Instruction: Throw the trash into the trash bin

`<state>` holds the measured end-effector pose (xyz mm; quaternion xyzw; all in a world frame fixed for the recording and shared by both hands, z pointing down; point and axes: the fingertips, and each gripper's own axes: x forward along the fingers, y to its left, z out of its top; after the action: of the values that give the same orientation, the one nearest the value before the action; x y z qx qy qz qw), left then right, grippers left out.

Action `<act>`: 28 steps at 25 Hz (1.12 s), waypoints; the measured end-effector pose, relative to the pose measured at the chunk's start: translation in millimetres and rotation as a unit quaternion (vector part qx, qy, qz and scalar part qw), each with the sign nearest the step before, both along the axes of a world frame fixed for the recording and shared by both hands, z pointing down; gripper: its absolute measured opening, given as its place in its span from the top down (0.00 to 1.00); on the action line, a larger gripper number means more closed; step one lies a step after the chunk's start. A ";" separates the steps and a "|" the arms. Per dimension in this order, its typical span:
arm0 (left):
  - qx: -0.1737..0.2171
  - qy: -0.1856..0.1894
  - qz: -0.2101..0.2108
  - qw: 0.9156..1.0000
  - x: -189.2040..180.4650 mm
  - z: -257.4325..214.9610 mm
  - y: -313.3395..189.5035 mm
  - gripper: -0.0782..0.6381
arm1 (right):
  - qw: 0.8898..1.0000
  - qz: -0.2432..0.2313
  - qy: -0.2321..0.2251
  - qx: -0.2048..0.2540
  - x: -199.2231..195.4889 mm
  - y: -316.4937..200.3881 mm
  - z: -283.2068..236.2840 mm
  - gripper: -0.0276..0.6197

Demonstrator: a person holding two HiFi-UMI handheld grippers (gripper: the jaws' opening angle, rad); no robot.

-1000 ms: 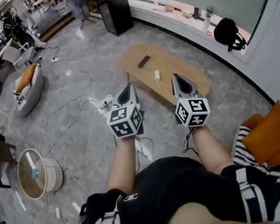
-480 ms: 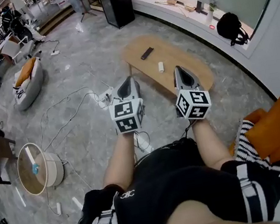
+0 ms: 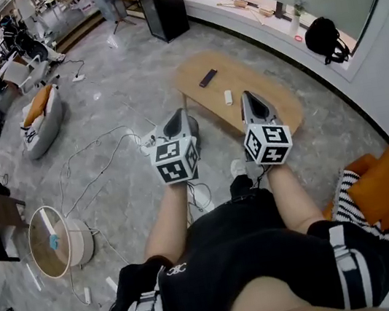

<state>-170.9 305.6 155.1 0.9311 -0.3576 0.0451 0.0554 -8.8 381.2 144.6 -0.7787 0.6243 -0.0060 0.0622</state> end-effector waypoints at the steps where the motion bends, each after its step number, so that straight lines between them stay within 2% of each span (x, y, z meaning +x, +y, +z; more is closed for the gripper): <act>1: -0.003 0.002 0.000 1.000 4.9 2.0 -7.3 0.87 | 1.000 -0.001 0.002 0.001 5.1 -7.0 1.4 0.94; 9: 0.004 0.003 -0.008 1.000 43.1 7.7 -79.0 0.87 | 1.000 -0.003 0.010 -0.005 46.1 -79.6 12.5 0.94; 15: -0.003 -0.004 -0.009 1.000 102.9 7.7 -146.7 0.87 | 1.000 -0.012 0.009 -0.018 102.1 -152.9 13.3 0.94; 28: -0.006 -0.010 -0.013 1.000 210.7 -6.6 -291.5 0.87 | 0.998 -0.039 0.011 -0.046 194.3 -306.4 12.1 0.94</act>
<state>39.8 14.1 148.6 0.9256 -0.3698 0.0558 0.0578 185.5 74.7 156.6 -0.7557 0.6540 -0.0291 0.0190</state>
